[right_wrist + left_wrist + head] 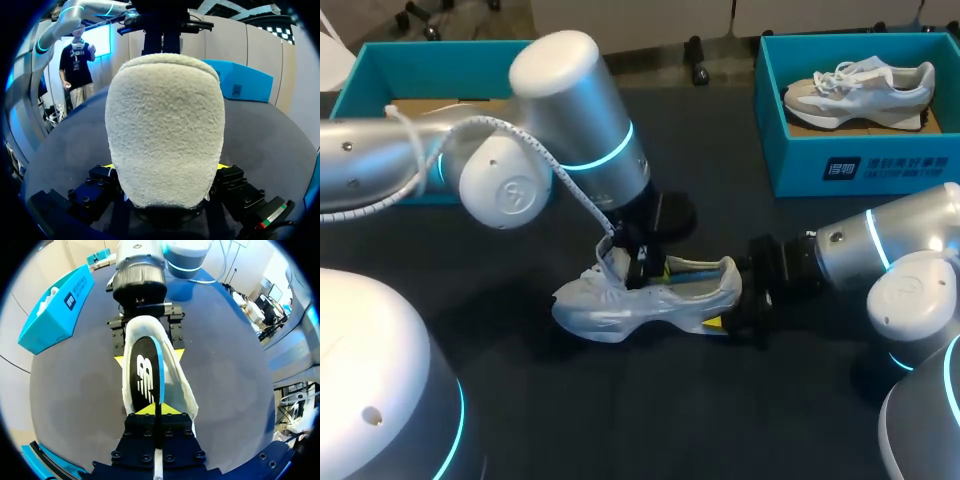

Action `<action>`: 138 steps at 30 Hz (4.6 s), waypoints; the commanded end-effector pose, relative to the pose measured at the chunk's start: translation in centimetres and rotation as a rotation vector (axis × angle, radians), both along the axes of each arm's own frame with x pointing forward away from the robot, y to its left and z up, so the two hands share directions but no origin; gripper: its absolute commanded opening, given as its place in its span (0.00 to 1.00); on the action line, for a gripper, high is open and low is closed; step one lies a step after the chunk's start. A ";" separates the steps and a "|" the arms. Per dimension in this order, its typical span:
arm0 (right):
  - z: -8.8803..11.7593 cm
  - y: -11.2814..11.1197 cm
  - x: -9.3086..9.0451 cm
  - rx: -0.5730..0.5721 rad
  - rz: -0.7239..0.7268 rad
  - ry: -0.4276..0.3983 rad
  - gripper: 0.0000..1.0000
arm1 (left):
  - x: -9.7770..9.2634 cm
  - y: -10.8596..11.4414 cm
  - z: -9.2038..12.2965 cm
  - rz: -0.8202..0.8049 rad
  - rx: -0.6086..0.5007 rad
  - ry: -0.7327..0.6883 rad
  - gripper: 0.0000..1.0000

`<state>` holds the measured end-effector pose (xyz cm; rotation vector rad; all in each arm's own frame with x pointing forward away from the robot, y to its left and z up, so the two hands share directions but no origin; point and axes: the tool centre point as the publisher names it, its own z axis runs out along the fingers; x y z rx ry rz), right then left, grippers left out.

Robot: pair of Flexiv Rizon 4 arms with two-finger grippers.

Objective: Take the shoe out of the shoebox, open the shoe tongue, remove and reinsert the insole, then place the shoe into the shoebox

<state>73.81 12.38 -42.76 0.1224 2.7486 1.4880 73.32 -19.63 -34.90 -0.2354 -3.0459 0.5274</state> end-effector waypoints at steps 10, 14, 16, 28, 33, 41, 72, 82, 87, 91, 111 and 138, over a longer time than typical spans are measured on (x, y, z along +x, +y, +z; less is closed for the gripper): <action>-0.1 0.0 0.0 -0.004 -0.002 0.000 0.00 | 0.3 -0.3 3.2 0.004 -0.093 -0.019 0.00; -0.1 0.0 0.0 -0.004 -0.002 0.000 0.00 | 0.3 -0.9 3.8 -0.004 -0.113 -0.022 0.00; -0.1 0.0 0.0 -0.004 -0.002 0.000 0.00 | 0.4 -1.4 4.0 -0.009 -0.118 -0.022 0.00; -0.1 0.0 0.0 -0.004 -0.002 0.000 0.00 | 0.2 -3.3 3.2 -0.021 -0.143 -0.021 0.00; -0.1 0.0 0.0 -0.004 -0.002 0.000 0.00 | -0.5 -3.6 3.1 -0.023 -0.171 -0.054 0.09; -0.1 0.0 0.0 -0.004 -0.002 0.000 0.00 | -0.9 -3.7 3.1 -0.038 -0.183 -0.143 0.23; -0.1 0.0 0.0 -0.004 -0.002 0.000 0.00 | -0.9 -5.0 1.5 0.112 -0.299 -0.213 0.46; -0.1 0.0 0.0 -0.004 -0.002 0.000 0.00 | -0.5 -5.2 0.8 0.149 -0.313 -0.213 0.34; -0.1 0.0 0.0 -0.004 -0.002 0.000 0.00 | -0.2 -5.2 0.6 0.160 -0.313 -0.213 0.27; -0.1 0.0 0.0 -0.004 -0.002 0.000 0.00 | 0.1 -5.4 0.6 0.167 -0.317 -0.215 0.14; -0.1 0.0 0.0 -0.004 -0.002 0.000 0.00 | -0.5 -5.3 6.7 0.125 -0.431 -0.197 0.00; -0.1 0.0 0.0 -0.004 -0.002 0.000 0.00 | 0.3 -10.8 19.4 0.029 -0.599 -0.157 0.00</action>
